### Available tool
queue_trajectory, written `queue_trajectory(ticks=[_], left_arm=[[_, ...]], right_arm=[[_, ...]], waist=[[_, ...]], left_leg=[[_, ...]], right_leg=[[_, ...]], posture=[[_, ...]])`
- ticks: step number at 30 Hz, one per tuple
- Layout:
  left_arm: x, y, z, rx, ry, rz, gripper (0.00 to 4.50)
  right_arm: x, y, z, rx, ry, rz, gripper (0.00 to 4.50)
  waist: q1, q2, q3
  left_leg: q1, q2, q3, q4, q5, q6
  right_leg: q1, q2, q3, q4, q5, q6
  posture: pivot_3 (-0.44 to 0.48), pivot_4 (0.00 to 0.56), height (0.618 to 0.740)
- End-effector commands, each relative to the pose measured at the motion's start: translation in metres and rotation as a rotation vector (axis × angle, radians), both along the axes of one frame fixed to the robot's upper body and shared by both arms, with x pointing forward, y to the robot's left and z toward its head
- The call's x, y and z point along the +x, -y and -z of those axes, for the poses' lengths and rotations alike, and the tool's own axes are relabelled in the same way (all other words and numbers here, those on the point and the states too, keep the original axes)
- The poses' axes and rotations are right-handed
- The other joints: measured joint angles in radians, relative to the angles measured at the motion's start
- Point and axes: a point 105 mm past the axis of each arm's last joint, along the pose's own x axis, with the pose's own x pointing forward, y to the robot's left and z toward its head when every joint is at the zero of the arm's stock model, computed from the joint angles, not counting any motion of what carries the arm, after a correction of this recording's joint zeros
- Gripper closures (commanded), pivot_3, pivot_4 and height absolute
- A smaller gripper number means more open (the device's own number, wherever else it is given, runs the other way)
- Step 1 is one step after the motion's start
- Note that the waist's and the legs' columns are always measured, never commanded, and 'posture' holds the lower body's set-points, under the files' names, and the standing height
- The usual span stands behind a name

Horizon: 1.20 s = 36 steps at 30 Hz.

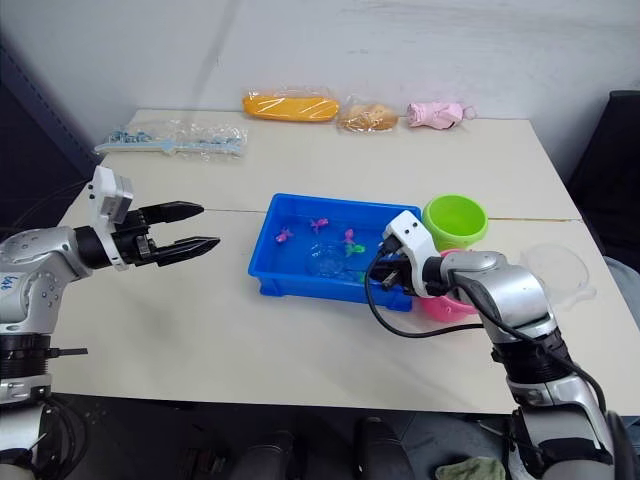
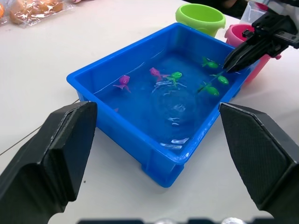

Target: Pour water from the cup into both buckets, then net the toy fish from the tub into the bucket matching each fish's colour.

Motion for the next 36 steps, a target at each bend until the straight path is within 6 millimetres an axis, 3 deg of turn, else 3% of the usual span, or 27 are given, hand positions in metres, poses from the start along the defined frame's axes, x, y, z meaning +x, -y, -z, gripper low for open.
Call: queue_trajectory(ticks=[1, 24, 36], left_arm=[[-0.003, 0.004, -0.013, -0.009, 0.054, 0.022, 0.02], [-0.004, 0.006, -0.014, -0.003, 0.060, 0.039, 0.02], [-0.010, 0.019, -0.024, 0.039, 0.085, 0.164, 0.02]], right_arm=[[0.007, 0.003, -0.019, 0.042, 0.044, 0.022, 4.50], [0.033, 0.024, -0.020, 0.073, 0.011, 0.176, 4.50], [0.032, 0.038, -0.031, 0.092, 0.103, 0.206, 4.50]], waist=[[0.000, 0.000, 0.000], [-0.001, 0.000, 0.000], [0.001, 0.000, 0.000]], left_leg=[[0.000, 0.000, 0.000, 0.000, 0.000, 0.000], [0.000, 0.000, 0.000, 0.000, 0.000, 0.000], [0.000, 0.000, 0.000, 0.000, 0.000, 0.000]], right_leg=[[0.000, 0.000, 0.000, 0.000, 0.000, 0.000], [0.000, 0.000, 0.000, 0.000, 0.000, 0.000], [0.000, 0.000, 0.000, 0.000, 0.000, 0.000]], posture=[[0.000, 0.150, 0.740], [0.000, 0.150, 0.740], [0.000, 0.150, 0.740]])
